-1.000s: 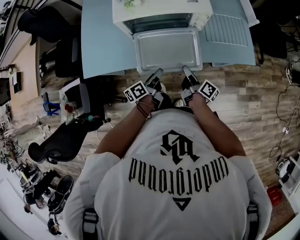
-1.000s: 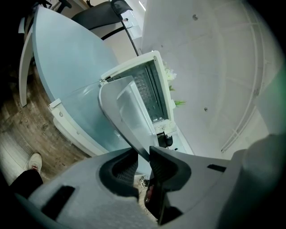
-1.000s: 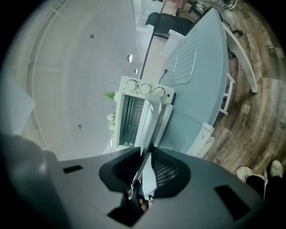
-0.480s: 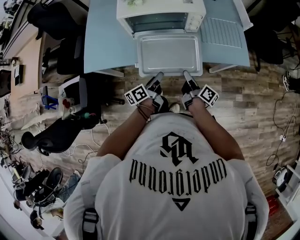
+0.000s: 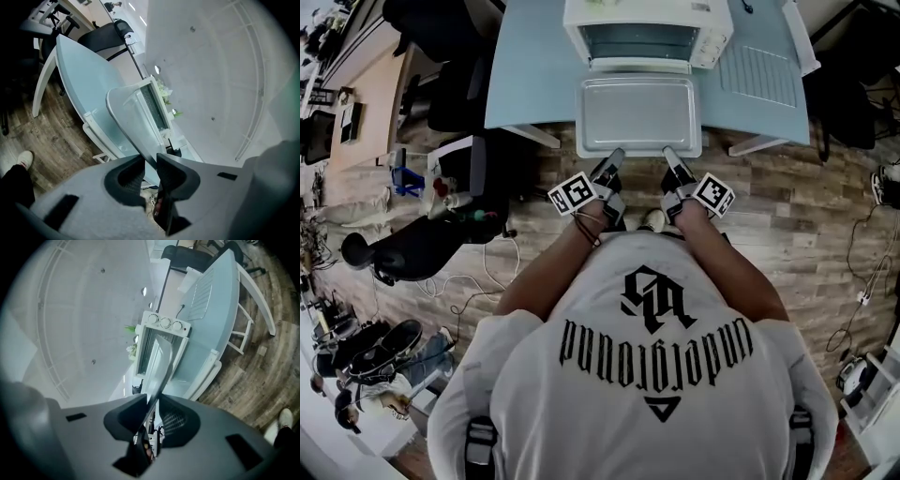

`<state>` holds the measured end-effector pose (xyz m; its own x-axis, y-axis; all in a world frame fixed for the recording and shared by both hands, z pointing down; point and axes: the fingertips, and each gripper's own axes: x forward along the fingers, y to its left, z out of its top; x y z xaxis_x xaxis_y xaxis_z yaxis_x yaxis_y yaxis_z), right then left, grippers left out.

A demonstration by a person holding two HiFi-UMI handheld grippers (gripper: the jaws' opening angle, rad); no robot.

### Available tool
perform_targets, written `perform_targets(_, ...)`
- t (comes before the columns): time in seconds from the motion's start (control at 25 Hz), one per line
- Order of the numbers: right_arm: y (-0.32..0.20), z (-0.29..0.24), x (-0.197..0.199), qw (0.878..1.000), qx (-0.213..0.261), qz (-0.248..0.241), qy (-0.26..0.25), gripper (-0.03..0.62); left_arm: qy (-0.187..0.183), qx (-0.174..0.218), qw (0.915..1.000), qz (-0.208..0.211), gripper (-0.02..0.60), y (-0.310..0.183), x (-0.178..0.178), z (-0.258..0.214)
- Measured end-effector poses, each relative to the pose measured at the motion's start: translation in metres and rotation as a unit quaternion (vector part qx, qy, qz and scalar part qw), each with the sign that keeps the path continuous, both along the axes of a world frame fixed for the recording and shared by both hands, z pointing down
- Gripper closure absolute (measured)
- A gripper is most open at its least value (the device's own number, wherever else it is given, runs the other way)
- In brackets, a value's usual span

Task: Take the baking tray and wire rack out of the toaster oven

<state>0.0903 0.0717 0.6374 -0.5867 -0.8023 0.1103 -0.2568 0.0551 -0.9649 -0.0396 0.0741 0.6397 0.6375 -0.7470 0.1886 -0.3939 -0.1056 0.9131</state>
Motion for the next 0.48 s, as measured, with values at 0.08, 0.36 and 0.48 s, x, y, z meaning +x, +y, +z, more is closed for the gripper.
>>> perform_targets(0.08,-0.001,-0.002,-0.009,1.000,0.004,-0.010,0.006,0.511,0.003,0.002,1.0000,-0.008,0.500,-0.001,-0.009,-0.001)
perform_targets(0.36,-0.004,-0.006,-0.038,1.000,0.006,-0.012,0.015,0.511,0.016,0.003,0.9998,-0.010,0.505,-0.004,-0.038,-0.001)
perform_targets(0.48,-0.009,-0.006,-0.059,1.000,0.005,-0.014,0.018,0.511,0.019,0.001,0.9998,-0.011,0.506,-0.010,-0.058,-0.001)
